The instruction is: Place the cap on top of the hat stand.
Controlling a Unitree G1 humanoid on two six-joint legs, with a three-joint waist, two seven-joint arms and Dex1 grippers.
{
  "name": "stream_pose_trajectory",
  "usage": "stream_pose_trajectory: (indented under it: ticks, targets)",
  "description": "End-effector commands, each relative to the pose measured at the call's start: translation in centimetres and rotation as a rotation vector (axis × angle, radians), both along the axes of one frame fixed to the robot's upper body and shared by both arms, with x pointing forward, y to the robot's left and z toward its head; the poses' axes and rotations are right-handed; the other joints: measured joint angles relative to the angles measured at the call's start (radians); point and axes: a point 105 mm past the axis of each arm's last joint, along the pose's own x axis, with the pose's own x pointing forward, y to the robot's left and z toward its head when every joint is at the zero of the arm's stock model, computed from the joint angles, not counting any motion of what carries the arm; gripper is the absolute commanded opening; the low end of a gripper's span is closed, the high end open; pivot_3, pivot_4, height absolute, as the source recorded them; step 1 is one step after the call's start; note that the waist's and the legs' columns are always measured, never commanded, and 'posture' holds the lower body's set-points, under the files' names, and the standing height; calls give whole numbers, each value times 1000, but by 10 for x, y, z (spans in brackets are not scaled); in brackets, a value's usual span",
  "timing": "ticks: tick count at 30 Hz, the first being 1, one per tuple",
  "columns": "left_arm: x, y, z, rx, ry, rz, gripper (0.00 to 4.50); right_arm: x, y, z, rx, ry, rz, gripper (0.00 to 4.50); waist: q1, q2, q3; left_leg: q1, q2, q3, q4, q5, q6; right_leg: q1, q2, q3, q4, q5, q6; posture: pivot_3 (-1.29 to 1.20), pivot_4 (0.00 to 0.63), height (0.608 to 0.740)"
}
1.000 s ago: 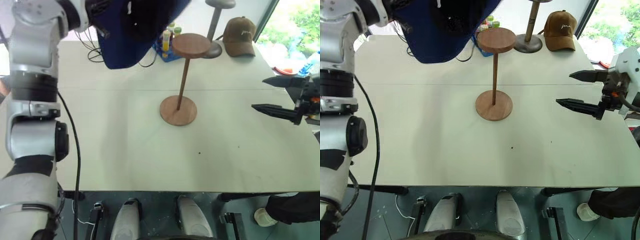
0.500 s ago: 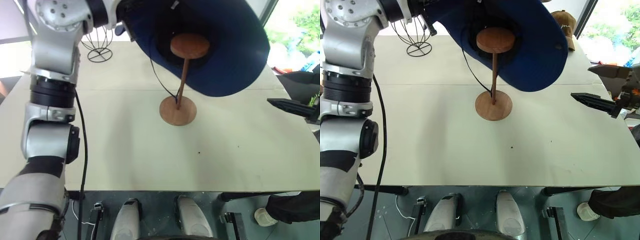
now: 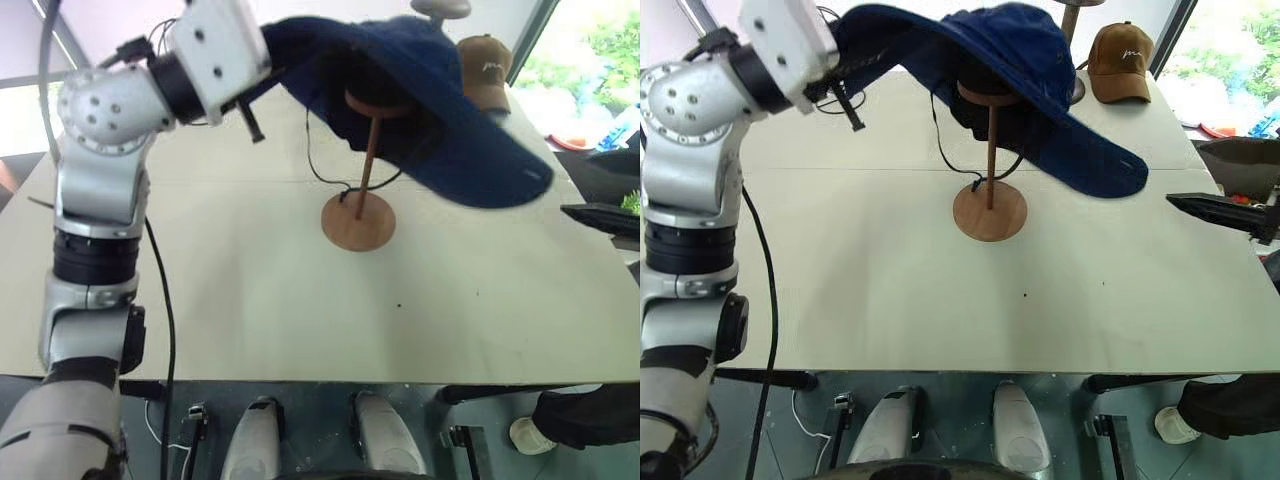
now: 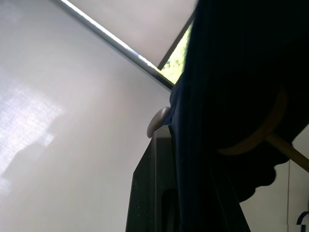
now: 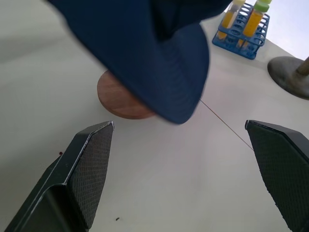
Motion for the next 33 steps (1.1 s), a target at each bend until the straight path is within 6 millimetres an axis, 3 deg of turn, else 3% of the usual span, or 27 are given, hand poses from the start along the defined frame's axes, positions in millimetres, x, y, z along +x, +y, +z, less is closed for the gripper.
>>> stream_pose_trajectory:
  ticks: [1,4,8,16,25,31,33]
  targets:
    - [-18,2,-6,76,-168,-22,24,-6,-6,17,1,-51,-23,4500,1,0,0,0,0,0,0,0,0,0,0,0,0,0,0,0,150,740]
    - [-21,5,-35,198,-249,-34,24,-5,-6,15,2,-45,-25,4500,0,0,0,1,0,0,0,0,0,1,0,0,0,0,-1,0,150,740]
    - [-13,21,-86,385,-285,-10,24,-8,-7,15,-2,-28,-20,4500,2,1,-1,2,0,0,0,0,0,1,0,0,0,0,-1,0,150,740]
    - [-1,44,-139,575,-346,-26,24,-6,-4,16,3,-17,-6,4500,2,1,-1,1,0,1,0,0,0,1,0,0,0,0,-1,0,150,740]
    - [4,36,-157,590,-361,-72,24,0,3,14,-6,-12,24,4500,1,1,-1,1,0,1,0,0,0,1,0,0,0,1,-1,0,150,740]
    - [12,37,-152,544,-336,-32,24,0,3,13,-9,-8,28,4500,2,1,-1,1,0,1,0,0,0,0,0,0,0,1,-1,0,150,740]
    - [13,40,-154,547,-315,-28,592,0,3,13,-12,-2,30,4500,2,1,-1,1,0,1,0,0,0,1,0,0,0,1,-1,0,150,740]
